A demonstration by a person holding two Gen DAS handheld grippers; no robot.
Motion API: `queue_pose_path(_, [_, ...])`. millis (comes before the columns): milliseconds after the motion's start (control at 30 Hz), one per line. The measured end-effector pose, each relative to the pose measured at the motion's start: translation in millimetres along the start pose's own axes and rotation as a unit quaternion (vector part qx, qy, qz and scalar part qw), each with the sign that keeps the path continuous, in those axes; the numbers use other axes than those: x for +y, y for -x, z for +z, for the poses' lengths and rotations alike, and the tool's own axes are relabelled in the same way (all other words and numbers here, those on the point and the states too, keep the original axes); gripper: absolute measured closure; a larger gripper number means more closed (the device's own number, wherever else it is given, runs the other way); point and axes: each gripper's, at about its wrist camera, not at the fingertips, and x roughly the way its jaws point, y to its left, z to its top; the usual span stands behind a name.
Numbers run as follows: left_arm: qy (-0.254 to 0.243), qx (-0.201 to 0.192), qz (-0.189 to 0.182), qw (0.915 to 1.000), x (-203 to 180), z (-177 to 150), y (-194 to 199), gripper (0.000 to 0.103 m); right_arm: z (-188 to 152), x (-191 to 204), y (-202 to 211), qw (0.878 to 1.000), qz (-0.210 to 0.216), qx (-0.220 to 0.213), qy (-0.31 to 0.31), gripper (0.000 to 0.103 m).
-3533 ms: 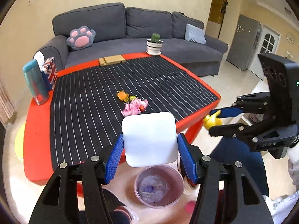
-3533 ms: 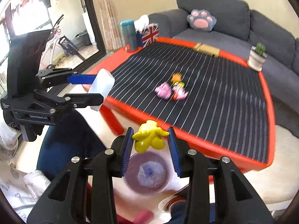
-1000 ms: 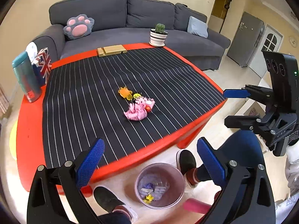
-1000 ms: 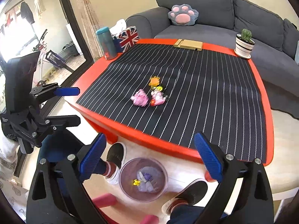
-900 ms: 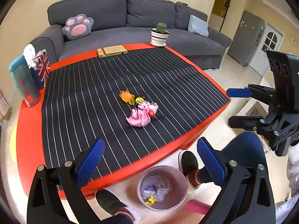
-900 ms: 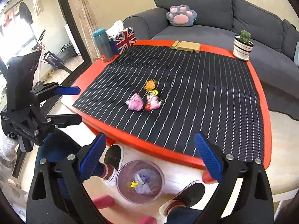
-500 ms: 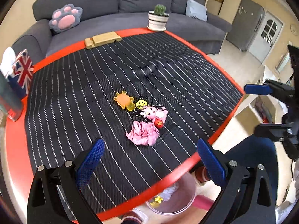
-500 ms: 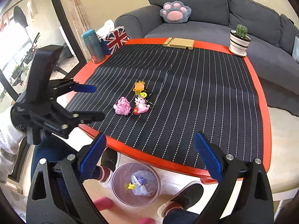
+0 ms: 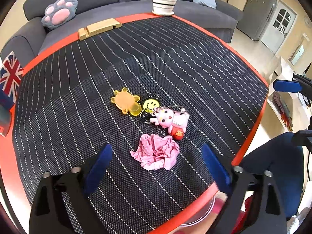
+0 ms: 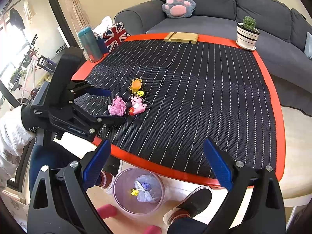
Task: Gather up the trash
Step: 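Grasp the crumpled pink paper on the mat with the left gripper, then grasp the pink dragon keychain with right while left holds the pink paper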
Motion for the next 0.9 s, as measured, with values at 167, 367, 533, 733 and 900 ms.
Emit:
queue_pose_path(167, [0.001, 0.003, 0.004, 1.0, 2, -3, -2, 0.041, 3, 3, -4, 1.0, 0.001, 0.002, 0.006, 0.009])
queue_pose_path(367, [0.001, -0.002, 0.01, 0.9999, 3, -4, 4, 0.063, 6, 8, -7, 1.0, 0.001, 0.003, 0.015, 0.009])
queue_pose_path(533, [0.009, -0.014, 0.015, 0.9997, 9, -3, 14, 0.063, 14, 14, -12, 1.0, 0.001, 0.003, 0.024, 0.009])
queue_pose_path(733, [0.027, -0.034, 0.022, 0.9988, 21, -8, 35, 0.063, 30, 24, -29, 0.999, 0.0, 0.017, 0.049, 0.009])
queue_pose_path(900, [0.037, -0.045, 0.026, 0.998, 27, -15, 50, 0.063, 49, 35, -53, 0.996, 0.001, 0.04, 0.082, 0.009])
